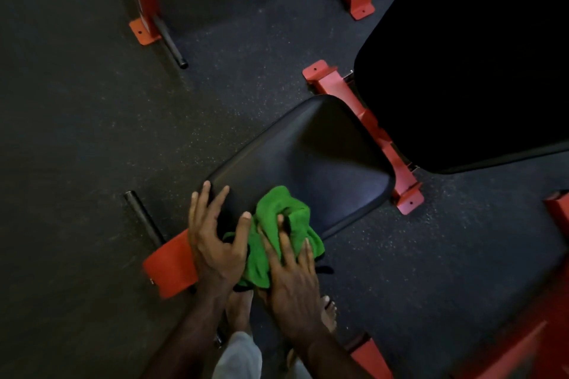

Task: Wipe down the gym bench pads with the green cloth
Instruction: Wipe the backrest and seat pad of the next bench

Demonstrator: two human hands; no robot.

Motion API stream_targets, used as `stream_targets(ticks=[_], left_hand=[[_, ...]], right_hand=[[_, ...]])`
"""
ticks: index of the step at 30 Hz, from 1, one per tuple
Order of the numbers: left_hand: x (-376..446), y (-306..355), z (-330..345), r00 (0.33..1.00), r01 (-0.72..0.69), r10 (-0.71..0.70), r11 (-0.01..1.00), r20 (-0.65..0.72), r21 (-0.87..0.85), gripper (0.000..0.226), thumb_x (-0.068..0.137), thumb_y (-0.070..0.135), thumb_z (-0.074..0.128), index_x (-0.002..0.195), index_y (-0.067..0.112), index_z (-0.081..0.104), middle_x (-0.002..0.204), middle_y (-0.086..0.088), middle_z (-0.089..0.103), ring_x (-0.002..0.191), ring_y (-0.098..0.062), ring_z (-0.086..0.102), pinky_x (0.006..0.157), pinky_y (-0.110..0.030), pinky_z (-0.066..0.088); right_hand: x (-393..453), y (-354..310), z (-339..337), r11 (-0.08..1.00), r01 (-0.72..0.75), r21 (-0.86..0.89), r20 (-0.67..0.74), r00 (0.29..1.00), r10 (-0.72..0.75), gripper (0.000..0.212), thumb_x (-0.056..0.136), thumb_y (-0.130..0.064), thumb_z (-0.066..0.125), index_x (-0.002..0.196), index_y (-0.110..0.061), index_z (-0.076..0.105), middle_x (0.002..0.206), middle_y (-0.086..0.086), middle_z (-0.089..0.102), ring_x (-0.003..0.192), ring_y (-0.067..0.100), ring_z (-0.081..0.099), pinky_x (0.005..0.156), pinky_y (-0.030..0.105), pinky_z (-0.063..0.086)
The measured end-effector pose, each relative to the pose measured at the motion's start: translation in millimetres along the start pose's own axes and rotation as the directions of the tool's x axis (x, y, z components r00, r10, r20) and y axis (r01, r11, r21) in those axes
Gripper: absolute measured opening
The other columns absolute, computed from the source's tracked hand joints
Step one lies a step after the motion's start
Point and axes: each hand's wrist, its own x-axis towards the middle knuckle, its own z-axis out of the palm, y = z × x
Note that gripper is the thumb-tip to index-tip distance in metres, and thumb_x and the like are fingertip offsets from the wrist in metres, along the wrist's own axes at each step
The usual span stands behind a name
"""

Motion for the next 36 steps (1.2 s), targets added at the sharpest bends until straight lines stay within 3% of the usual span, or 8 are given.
stream_targets(ticks=[5, 9, 13, 17, 22, 28, 32, 36], left_hand=[[-7, 13, 19, 0.997, -0.066, 0.065, 0.997, 0.043, 0.032, 0.057, 0.090, 0.048, 0.059, 0.138, 0.018, 0.065, 0.158, 0.000, 0.047, 0.153, -0.022, 0.032, 0.121, -0.039, 0.029], [-8, 16, 23, 0.998, -0.066, 0.066, 0.998, -0.007, -0.012, 0.048, 0.096, 0.042, 0.057, 0.135, 0.017, 0.067, 0.154, 0.001, 0.052, 0.149, -0.020, 0.039, 0.121, -0.033, 0.031], [-8, 18, 16, 0.996, -0.043, 0.037, 0.997, -0.087, -0.068, 0.037, 0.099, 0.026, 0.058, 0.132, 0.015, 0.069, 0.148, 0.002, 0.057, 0.141, -0.014, 0.048, 0.115, -0.038, 0.041], [-5, 13, 6, 0.999, -0.009, 0.008, 1.000, -0.044, -0.005, 0.042, 0.095, 0.025, 0.060, 0.136, 0.017, 0.066, 0.151, -0.002, 0.054, 0.144, -0.021, 0.045, 0.118, -0.042, 0.038], [-10, 6, 8, 0.996, -0.036, 0.025, 0.990, 0.080, 0.136, 0.053, 0.094, 0.032, 0.060, 0.146, 0.021, 0.057, 0.163, 0.000, 0.040, 0.154, -0.021, 0.027, 0.122, -0.036, 0.025], [-25, 12, 34, 0.983, -0.099, 0.062, 0.972, 0.172, 0.212, 0.060, 0.094, 0.037, 0.060, 0.152, 0.027, 0.049, 0.168, 0.004, 0.029, 0.159, -0.017, 0.012, 0.127, -0.048, 0.019], [-27, 9, 32, 0.976, -0.114, 0.064, 0.965, 0.209, 0.235, 0.061, 0.095, 0.039, 0.059, 0.154, 0.027, 0.047, 0.170, 0.004, 0.025, 0.159, -0.015, 0.008, 0.127, -0.040, 0.010], [-27, 13, 17, 0.953, -0.143, 0.075, 0.966, 0.294, 0.214, 0.061, 0.096, 0.042, 0.056, 0.154, 0.027, 0.047, 0.170, 0.004, 0.024, 0.159, -0.014, 0.009, 0.126, -0.038, 0.013]], right_hand=[[-9, -13, -10, 0.851, -0.392, 0.349, -0.098, 0.888, 0.449, 0.116, 0.082, -0.058, 0.081, 0.166, -0.035, 0.004, 0.174, 0.000, -0.011, 0.155, 0.030, 0.026, 0.117, 0.050, 0.039], [-25, -39, 30, 0.352, -0.651, 0.673, 0.203, 0.620, 0.758, 0.121, 0.076, -0.048, 0.088, 0.167, -0.023, 0.012, 0.157, -0.007, 0.036, 0.131, 0.005, 0.046, 0.104, 0.027, 0.039], [-56, 34, 141, 0.073, -0.697, 0.713, 0.315, 0.411, 0.856, 0.130, 0.064, -0.108, 0.013, 0.158, -0.020, 0.031, 0.167, -0.006, 0.032, 0.133, -0.001, 0.043, 0.108, 0.021, 0.028], [-2, -25, 33, 0.033, -0.514, 0.857, 0.235, 0.447, 0.863, 0.096, 0.078, -0.042, 0.089, 0.158, -0.025, 0.038, 0.137, -0.015, 0.059, 0.120, 0.002, 0.058, 0.098, 0.023, 0.045], [49, 23, -31, 0.154, -0.576, 0.803, 0.038, 0.308, 0.951, 0.111, 0.080, -0.053, 0.083, 0.165, -0.025, 0.019, 0.148, 0.010, 0.055, 0.131, 0.028, 0.057, 0.105, 0.035, 0.044], [38, 29, -43, 0.191, -0.575, 0.795, 0.112, 0.450, 0.886, 0.095, 0.081, -0.050, 0.084, 0.158, -0.024, 0.035, 0.144, 0.007, 0.060, 0.131, 0.029, 0.059, 0.102, 0.029, 0.042], [58, 52, -50, 0.138, -0.583, 0.800, 0.015, 0.249, 0.968, 0.086, 0.086, -0.046, 0.081, 0.158, -0.019, 0.042, 0.143, 0.016, 0.061, 0.130, 0.036, 0.059, 0.105, 0.041, 0.046], [40, 13, -54, 0.257, -0.703, 0.664, 0.081, 0.408, 0.909, 0.083, 0.093, -0.033, 0.075, 0.159, -0.005, 0.033, 0.131, 0.031, 0.063, 0.119, 0.046, 0.062, 0.096, 0.046, 0.049]])
